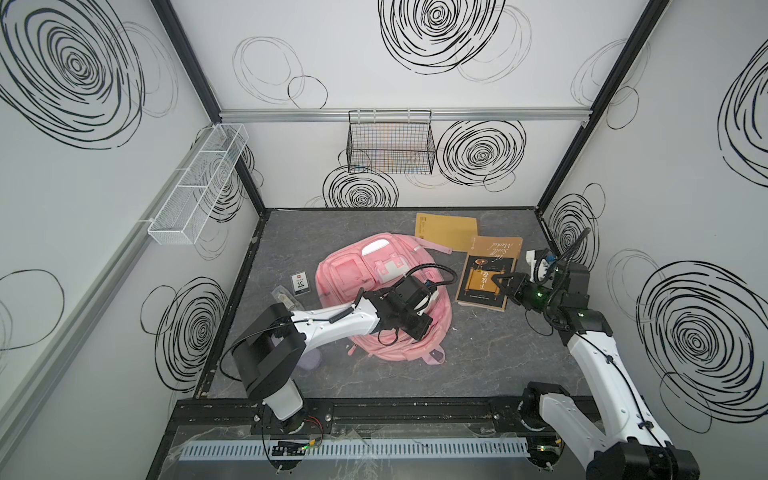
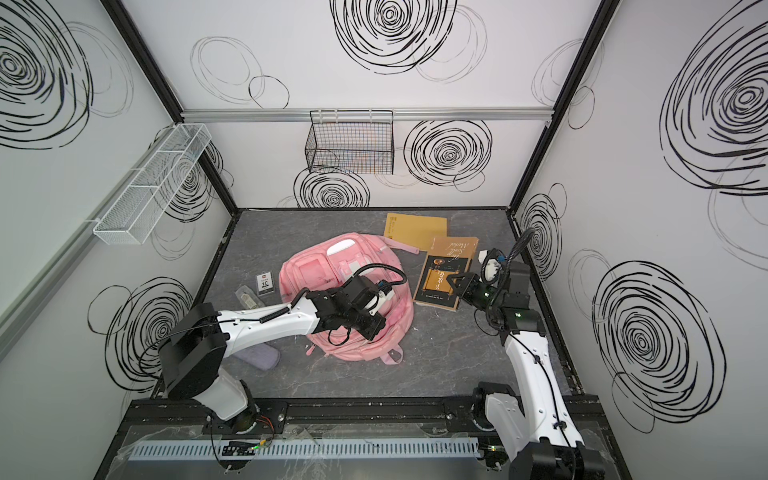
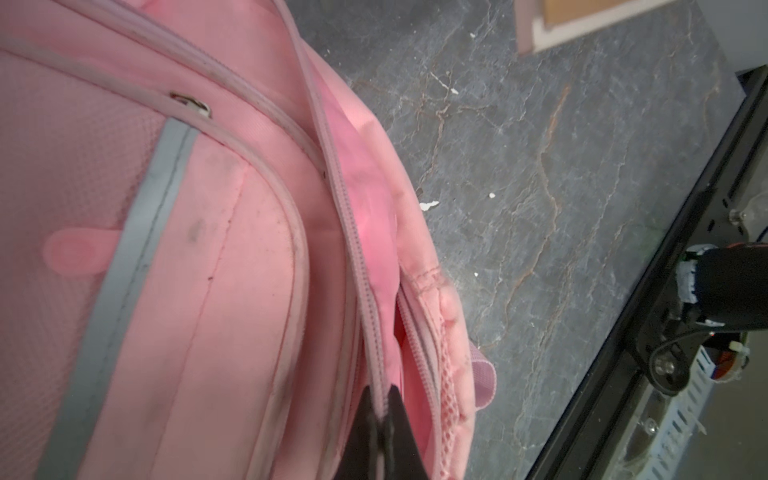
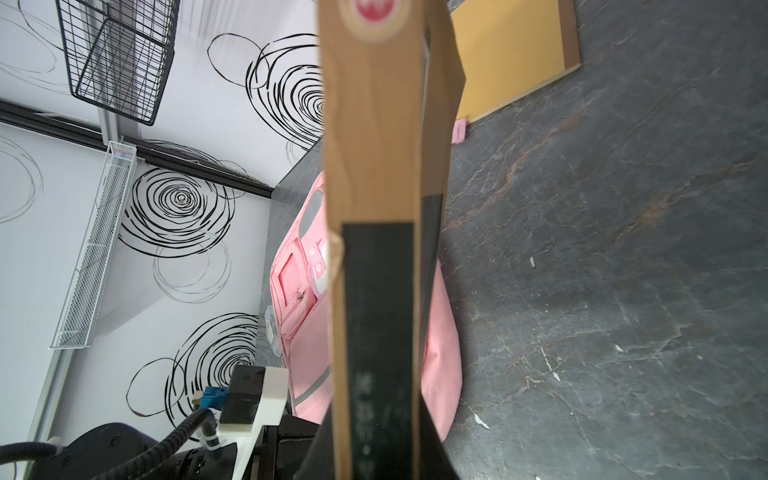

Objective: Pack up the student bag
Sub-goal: 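Carry the brown book toward the backpack opening with the right gripper, then lower the brown book into the backpack beside the blue book with the right gripper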

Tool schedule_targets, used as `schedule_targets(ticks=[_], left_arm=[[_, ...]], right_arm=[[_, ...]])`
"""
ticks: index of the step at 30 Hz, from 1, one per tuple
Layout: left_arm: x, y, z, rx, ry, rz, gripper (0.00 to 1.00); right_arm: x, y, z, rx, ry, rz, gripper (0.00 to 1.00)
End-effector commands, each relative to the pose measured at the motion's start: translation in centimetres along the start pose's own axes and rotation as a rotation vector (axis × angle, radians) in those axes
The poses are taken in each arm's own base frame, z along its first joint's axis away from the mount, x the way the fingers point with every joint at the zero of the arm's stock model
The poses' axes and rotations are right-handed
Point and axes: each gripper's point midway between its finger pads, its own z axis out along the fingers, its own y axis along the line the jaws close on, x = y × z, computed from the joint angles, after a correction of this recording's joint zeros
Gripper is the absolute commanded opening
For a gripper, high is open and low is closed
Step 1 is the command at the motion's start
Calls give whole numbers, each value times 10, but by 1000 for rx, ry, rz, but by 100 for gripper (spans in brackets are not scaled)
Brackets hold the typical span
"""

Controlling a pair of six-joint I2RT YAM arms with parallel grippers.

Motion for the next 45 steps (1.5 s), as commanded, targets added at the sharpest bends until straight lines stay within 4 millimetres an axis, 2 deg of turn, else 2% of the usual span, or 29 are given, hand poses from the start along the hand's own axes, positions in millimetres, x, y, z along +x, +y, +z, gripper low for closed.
schedule_targets(ticks=[1,6,9,13,15,20,24,27,31,37,45], left_arm=[[-57,-11,-53,-13,-196,31,0],[-112,-11,-129,-126,-428,63,0],[-135,-6,-169,-208,-547,68,0],[-149,2,-205,-289,-662,51,0],[-154,2,-216,-298,-706,40,0],[-163,-2,-227,-294,-764,21,0],[-169,4,-229,-326,-801,-5,0],[-175,7,-236,-349,-841,-21,0],[-181,4,-243,-342,-887,-32,0],[-185,-7,-243,-309,-896,-17,0],[-182,-25,-246,-254,-898,-16,0]], right_arm=[[-22,37,-13,-78,-61,-85,4],[-29,62,-23,-169,-103,-58,3],[-27,76,-26,-243,-117,-15,3],[-18,93,-27,-344,-136,57,2],[-11,98,-24,-385,-141,104,2],[18,107,0,-445,-84,206,1],[46,109,19,-427,-7,241,1],[67,107,22,-414,19,249,1],[90,94,25,-400,33,296,1],[103,96,32,-422,52,321,1],[100,123,55,-458,72,305,1]])
